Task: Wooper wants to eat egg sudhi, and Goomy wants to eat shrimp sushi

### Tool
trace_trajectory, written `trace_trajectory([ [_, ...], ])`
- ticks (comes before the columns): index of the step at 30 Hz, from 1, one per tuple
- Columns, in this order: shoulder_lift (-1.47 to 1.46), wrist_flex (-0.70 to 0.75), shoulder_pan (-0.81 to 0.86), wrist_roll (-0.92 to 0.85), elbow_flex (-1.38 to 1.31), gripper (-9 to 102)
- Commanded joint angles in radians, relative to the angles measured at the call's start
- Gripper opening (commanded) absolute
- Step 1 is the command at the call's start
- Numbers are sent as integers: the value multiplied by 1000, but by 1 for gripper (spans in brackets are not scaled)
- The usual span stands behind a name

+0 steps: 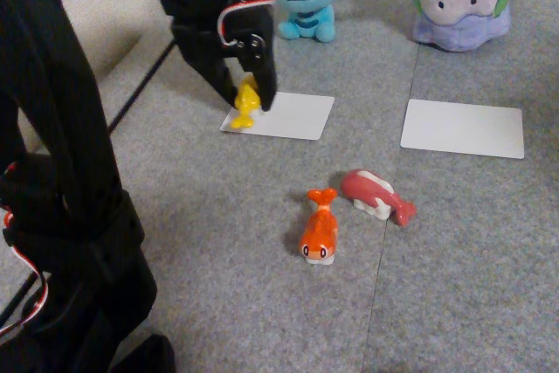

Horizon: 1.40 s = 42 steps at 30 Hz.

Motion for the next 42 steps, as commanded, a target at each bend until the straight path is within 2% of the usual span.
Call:
trace_trajectory([
  [1, -3, -40, 35, -20, -55, 2],
  [5, -12, -18, 60, -32, -112, 2],
  [15, -75, 147, 57, -23, -281, 2],
  [38, -166, 150, 51, -11, -287, 2],
  [42, -166, 152, 51, -12, -284, 12],
])
